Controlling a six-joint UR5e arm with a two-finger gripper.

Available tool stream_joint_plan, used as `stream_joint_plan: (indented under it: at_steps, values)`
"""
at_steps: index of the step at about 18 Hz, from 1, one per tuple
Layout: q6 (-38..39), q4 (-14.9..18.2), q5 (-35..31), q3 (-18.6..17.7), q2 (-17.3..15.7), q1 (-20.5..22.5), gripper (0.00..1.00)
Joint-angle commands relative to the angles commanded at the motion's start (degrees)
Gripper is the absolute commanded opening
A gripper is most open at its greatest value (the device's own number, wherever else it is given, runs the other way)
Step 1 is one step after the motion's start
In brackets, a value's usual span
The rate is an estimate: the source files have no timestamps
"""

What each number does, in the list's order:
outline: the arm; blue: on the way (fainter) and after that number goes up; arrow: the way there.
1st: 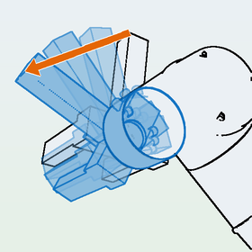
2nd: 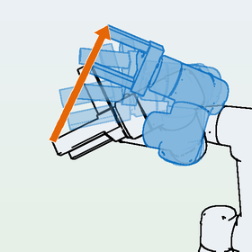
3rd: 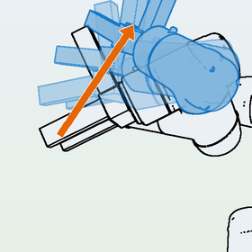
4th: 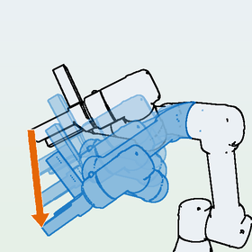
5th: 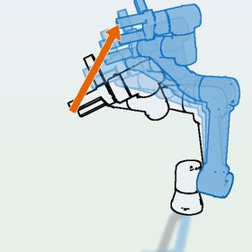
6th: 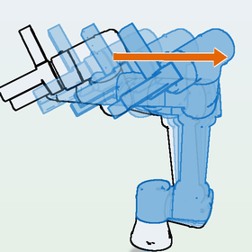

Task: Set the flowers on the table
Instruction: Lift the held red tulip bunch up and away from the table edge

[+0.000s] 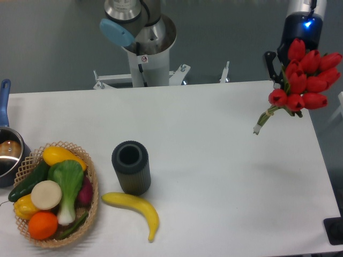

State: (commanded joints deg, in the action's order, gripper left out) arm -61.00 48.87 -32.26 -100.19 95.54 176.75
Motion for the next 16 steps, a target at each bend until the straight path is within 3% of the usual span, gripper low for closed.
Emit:
stream_joint_plan:
  at_steps: [3, 11, 16]
  values:
    - [0.6, 0.3, -1.4, 0.7, -0.5, -0.4, 0.39]
    - [3.6, 0.6, -14.3, 0.3, -2.8, -2.1, 0.39]
    - [7.9, 1.1, -32.7, 0.0, -3.6, -9.6, 0.39]
